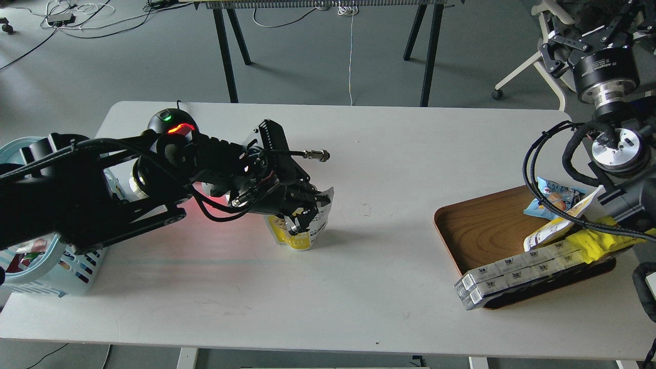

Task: Scan snack and place in basket
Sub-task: 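Reach the left gripper to the yellow pouch and grasp it, then hold the yellow pouch with the left gripper in front of the scanner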

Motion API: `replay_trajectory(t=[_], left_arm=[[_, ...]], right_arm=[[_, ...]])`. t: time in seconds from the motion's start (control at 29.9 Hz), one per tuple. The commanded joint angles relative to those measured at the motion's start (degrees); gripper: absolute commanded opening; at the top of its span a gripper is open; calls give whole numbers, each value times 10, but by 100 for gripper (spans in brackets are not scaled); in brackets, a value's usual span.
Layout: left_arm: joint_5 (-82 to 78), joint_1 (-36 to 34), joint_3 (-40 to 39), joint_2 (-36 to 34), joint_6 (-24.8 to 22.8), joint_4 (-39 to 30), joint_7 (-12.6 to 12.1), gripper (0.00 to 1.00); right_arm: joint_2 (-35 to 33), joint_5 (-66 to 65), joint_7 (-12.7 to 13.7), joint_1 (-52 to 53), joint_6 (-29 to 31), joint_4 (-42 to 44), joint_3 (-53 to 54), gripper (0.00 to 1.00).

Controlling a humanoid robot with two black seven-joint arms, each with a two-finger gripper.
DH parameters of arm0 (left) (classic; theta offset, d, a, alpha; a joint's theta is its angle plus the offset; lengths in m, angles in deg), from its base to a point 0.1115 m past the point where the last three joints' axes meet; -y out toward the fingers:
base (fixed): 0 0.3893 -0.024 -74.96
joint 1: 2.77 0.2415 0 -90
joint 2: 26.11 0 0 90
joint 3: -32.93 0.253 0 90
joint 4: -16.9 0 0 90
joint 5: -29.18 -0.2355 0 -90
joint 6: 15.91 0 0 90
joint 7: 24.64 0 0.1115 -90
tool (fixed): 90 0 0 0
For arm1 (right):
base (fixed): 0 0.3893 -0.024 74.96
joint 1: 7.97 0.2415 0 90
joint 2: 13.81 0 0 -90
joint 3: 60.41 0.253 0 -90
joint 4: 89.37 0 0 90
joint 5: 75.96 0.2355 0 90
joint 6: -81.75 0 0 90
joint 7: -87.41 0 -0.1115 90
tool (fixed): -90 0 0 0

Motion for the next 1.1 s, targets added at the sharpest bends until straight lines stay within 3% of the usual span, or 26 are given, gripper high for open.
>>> replay_trajectory(t=[0.0, 0.1, 0.23, 0.54, 0.7, 1.07], left_arm=[[0, -1, -3, -4, 0, -6, 7, 1], [0, -1, -11, -17, 0, -25, 20, 1], [0, -1, -40, -54, 0, -43, 60, 0], [0, -1, -101, -118, 0, -47, 110, 0], [0, 0, -106, -145, 0, -32, 114, 0], [0, 0, -107, -144, 0, 72, 114, 1]], right_arm=[[-2, 0, -1, 0, 0, 0, 1, 99], [-5, 0, 0, 0, 0, 0, 3, 99], [-6, 0, 0, 0, 0, 0, 8, 99], [-11, 0, -1, 0, -1, 0, 11, 99], [-11, 0, -1, 0, -2, 0, 14, 99], [-17, 0, 0, 0, -2, 0, 15, 99]])
